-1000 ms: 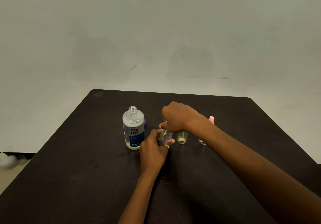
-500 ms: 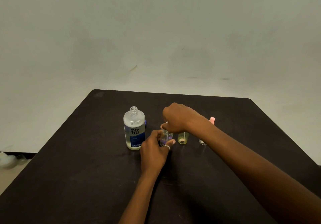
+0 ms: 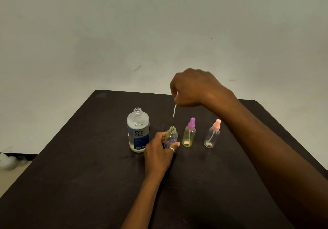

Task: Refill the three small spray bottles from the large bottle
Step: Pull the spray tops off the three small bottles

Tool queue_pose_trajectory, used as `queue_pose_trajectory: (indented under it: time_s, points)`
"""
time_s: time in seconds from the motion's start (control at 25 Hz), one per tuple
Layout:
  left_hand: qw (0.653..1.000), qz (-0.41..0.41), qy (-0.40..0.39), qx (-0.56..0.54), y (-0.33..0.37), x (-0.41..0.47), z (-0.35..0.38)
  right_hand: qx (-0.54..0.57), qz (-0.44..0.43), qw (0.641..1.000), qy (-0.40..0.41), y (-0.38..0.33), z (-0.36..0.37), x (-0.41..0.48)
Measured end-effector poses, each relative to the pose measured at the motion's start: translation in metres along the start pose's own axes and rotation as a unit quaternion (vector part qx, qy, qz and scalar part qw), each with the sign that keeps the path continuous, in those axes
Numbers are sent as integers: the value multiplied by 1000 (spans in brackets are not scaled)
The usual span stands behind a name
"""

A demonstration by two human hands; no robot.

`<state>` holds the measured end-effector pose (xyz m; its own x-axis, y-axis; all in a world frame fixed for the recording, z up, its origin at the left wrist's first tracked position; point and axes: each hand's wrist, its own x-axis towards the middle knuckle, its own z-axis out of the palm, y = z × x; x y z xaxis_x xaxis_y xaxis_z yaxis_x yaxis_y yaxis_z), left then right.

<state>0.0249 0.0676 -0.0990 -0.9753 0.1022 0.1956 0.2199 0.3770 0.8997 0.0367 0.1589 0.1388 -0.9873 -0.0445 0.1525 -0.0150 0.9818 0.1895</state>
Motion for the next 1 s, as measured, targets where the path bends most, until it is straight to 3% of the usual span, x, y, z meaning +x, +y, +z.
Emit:
queue_pose_trajectory:
  time_s: [0.16,0.6,1.0]
  points:
    - [1000,-4,-7,-1,1,0,0,9,26,1000,-4,-8,10,13]
    - [1000,7,5,15,-1,0,0,70,81,985,-139,-27,119,80]
    - [1000,12,-8,15,1,-1,-1,76,92,967,-227,-27,163,97]
